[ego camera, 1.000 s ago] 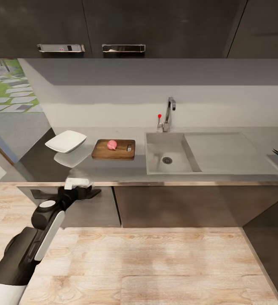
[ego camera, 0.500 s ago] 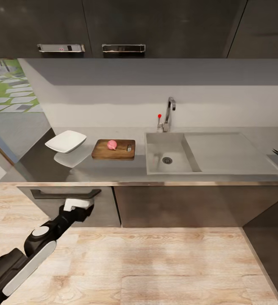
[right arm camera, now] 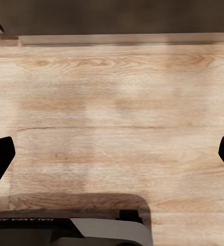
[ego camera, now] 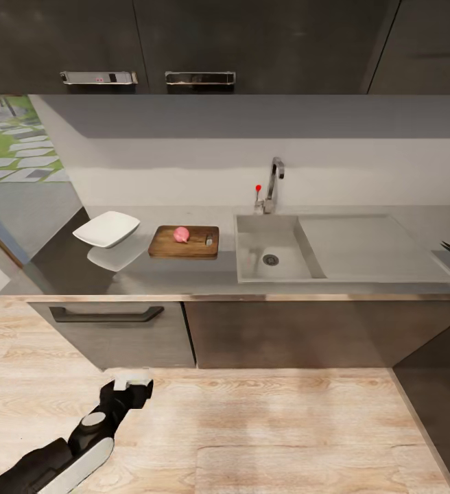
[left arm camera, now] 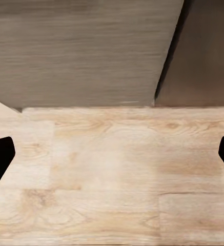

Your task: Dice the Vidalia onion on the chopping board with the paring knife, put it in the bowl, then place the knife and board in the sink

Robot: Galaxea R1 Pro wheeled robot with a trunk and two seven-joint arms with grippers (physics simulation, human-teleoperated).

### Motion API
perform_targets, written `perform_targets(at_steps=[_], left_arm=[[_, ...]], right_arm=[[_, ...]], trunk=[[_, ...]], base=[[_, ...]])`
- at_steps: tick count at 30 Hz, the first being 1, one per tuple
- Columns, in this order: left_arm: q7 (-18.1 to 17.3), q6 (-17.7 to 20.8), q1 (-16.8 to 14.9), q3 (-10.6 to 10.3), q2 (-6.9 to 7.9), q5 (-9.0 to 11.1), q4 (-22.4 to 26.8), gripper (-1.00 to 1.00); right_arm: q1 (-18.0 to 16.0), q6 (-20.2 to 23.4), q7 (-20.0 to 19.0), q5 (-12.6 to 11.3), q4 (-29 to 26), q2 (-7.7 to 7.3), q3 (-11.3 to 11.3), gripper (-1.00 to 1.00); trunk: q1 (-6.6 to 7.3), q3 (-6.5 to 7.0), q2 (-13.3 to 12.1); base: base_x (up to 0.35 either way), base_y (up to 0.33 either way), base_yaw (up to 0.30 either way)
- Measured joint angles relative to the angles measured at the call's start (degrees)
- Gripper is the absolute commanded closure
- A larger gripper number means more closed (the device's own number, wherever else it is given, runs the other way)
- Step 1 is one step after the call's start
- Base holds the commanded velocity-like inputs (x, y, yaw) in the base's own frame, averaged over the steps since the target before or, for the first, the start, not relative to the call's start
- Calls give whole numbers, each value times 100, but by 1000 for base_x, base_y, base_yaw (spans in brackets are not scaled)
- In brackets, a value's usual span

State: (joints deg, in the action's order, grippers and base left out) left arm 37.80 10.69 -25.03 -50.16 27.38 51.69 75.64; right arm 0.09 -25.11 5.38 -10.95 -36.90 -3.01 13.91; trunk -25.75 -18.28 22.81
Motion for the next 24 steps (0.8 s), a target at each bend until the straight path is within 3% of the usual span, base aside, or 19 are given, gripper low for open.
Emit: perform_targets(at_steps=[1, 2, 7, 10, 13, 19, 20, 22, 24], left_arm=[[11, -369, 3, -345, -99, 23, -301, -100], [14, -542, 0, -502, -153, 20, -477, -100], [16, -1191, 1, -1063, -465, 8, -1347, -100], [16, -1519, 3, -1445, -750, -4, -2079, -100], [10, -1635, 2, -1566, -870, -4, -2422, -100], [-11, -2293, 2, -2087, -1099, 153, -3213, -100], [-60, -2677, 2, -2432, -1232, 558, -3654, -100], [-313, -2843, 1, -2622, -1319, 979, -3960, -100], [-632, -2898, 0, -2688, -1352, 1251, -4165, -100]], right_arm=[[0, 0, 8, -3, 0, -3, -4, -100], [0, 0, 10, -4, 0, -3, -5, -100], [0, 6, 16, -5, 0, -6, -15, -100], [0, 8, 17, -5, 0, -13, -27, -100], [0, 9, 20, -5, 0, -19, -32, -100], [0, 13, 16, -5, 2, -37, -40, -100], [0, 2, 15, -9, 1, -38, -44, -100], [0, -5, 23, -24, 0, -40, -97, -100], [0, -7, 24, -25, 0, -41, -199, -100]], trunk=[[0, -1, -1], [0, 0, 0], [0, 0, 0], [0, 0, 0], [0, 0, 0], [0, 0, 0], [0, 0, 0], [0, 10, 0], [0, 23, 0]], base=[[0, 0, 0], [0, 0, 0], [0, 0, 0], [0, 0, 0], [0, 0, 0], [0, 0, 0], [0, 0, 0], [0, 0, 0], [0, 0, 0]])
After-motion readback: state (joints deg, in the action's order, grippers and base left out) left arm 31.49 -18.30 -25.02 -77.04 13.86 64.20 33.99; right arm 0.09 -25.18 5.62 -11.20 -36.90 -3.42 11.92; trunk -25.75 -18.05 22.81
